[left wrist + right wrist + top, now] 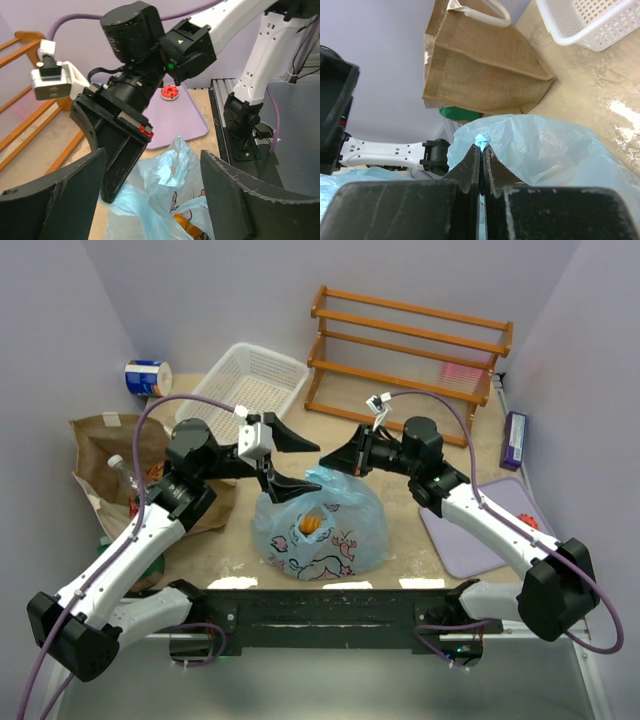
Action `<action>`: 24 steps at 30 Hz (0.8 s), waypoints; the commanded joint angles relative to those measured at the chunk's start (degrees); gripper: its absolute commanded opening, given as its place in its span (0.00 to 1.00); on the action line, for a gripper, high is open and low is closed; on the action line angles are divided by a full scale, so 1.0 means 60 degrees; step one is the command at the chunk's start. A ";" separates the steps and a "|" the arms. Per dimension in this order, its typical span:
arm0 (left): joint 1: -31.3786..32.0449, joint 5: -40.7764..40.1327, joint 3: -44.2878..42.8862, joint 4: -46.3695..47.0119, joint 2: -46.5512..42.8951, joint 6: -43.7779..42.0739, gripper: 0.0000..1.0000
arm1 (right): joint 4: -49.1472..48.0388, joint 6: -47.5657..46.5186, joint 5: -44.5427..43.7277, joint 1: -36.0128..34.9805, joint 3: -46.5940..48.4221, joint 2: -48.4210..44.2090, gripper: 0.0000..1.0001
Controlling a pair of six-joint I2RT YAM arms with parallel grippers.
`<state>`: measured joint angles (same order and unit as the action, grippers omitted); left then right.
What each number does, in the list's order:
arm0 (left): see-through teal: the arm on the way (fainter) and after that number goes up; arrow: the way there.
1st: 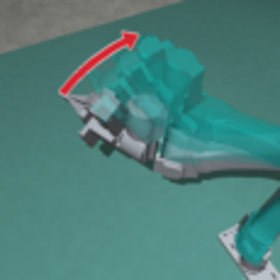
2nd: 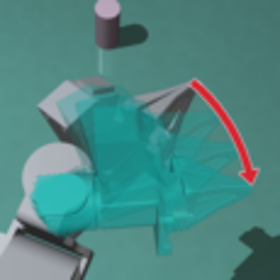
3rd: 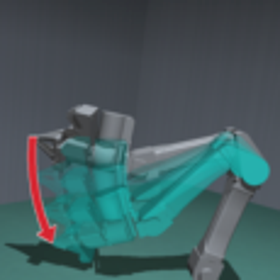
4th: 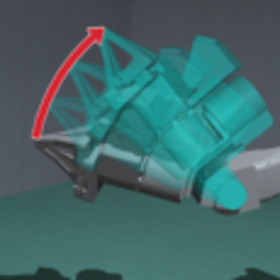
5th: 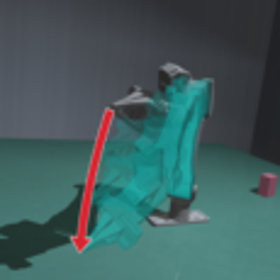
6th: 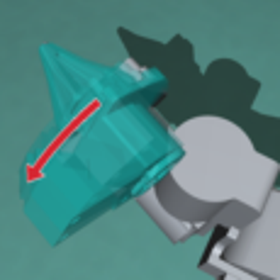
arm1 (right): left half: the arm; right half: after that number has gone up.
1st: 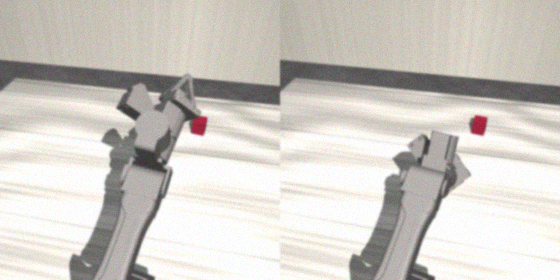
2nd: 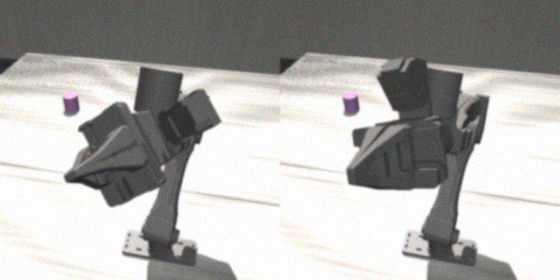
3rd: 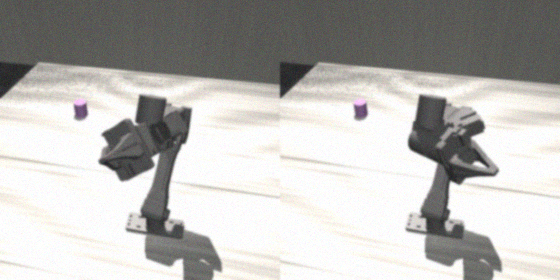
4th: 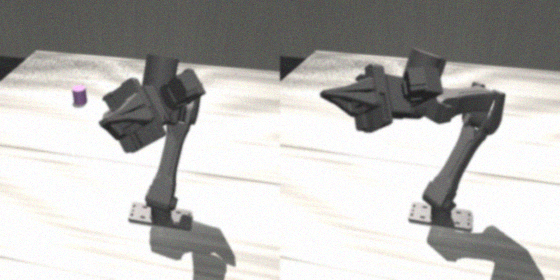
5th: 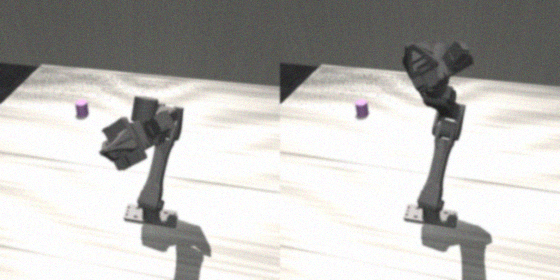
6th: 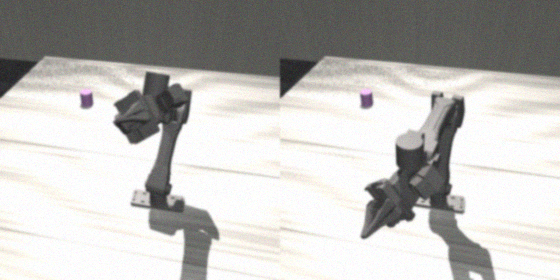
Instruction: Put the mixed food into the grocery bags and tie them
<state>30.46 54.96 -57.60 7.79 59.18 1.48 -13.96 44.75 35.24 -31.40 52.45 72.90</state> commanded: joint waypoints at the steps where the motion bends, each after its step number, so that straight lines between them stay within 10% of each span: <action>1: 0.0036 0.0976 0.0445 0.1792 0.0346 0.1350 0.70 | 0.0011 -0.0222 -0.0161 -0.0026 0.0561 -0.0154 0.00; 11: 0.0021 -0.0105 0.0753 0.0592 0.0420 0.0765 0.00 | 0.0334 -0.0691 -0.0424 -0.0026 0.0942 -0.0724 0.00; 24: -0.0636 -0.1602 0.1104 0.0634 0.0508 0.1599 0.02 | 0.0129 -0.1438 -0.0367 -0.0157 0.0532 -0.1911 0.00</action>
<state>29.02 48.05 -52.40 8.62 62.48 7.88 -11.29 38.70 32.51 -31.57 55.55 62.46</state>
